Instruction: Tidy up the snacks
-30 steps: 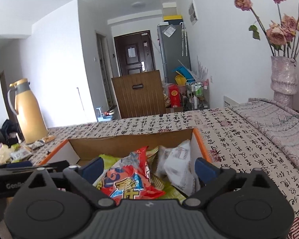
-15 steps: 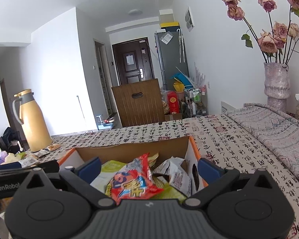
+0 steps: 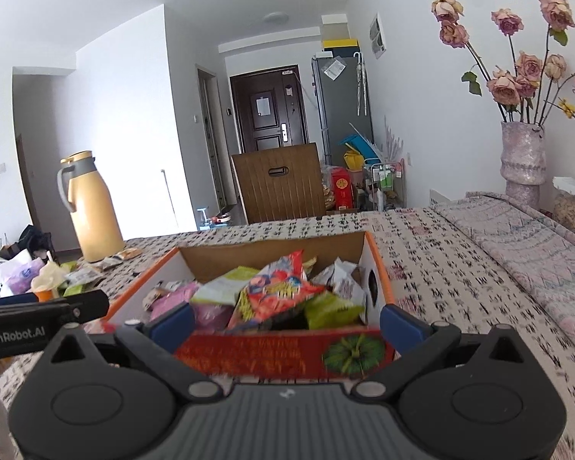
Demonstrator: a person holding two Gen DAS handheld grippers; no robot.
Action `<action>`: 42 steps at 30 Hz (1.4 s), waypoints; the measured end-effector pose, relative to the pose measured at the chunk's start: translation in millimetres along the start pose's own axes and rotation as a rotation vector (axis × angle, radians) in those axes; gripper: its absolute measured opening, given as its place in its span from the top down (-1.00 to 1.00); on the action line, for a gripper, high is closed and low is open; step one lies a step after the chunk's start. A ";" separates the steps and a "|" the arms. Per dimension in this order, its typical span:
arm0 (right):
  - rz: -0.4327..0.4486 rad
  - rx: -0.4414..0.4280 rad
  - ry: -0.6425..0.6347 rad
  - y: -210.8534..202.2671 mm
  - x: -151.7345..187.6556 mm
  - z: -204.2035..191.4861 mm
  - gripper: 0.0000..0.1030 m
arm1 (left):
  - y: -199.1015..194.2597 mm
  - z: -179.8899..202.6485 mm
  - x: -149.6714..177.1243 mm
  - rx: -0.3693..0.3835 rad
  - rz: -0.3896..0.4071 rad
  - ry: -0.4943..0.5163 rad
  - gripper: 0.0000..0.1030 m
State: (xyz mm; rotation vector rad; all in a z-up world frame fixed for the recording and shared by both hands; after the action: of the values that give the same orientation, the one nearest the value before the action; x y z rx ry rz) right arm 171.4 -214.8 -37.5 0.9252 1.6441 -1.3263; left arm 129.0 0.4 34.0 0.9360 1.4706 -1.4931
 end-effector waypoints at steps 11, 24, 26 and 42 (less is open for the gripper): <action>-0.039 0.010 -0.008 -50.2 44.5 -0.7 -1.00 | -40.8 -3.2 47.0 0.009 -0.027 0.021 -1.00; -0.119 0.023 -0.010 -70.1 86.3 -0.1 -1.00 | -58.1 -8.0 77.1 0.040 -0.092 0.025 -1.00; -0.129 0.027 -0.010 -70.7 88.8 0.6 -1.00 | -58.7 -10.7 79.0 0.037 -0.097 0.022 -1.00; -0.159 0.038 -0.005 -70.5 95.9 2.2 -1.00 | -60.9 -12.6 84.5 0.041 -0.118 0.025 -1.00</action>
State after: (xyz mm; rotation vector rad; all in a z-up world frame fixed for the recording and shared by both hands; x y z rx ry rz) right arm 69.4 -224.6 -98.1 0.8258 1.7233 -1.4699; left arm 39.7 7.3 -20.7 0.9091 1.5410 -1.6072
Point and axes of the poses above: each gripper's, at about its wrist camera, not at the fingertips, and y roughly the way its jaws point, z to its right, x to its underside, the point moved 1 cm from there along y, roughly the way its jaws point, and after that the axes turned 1 degree about x, right-handed, at the moved point
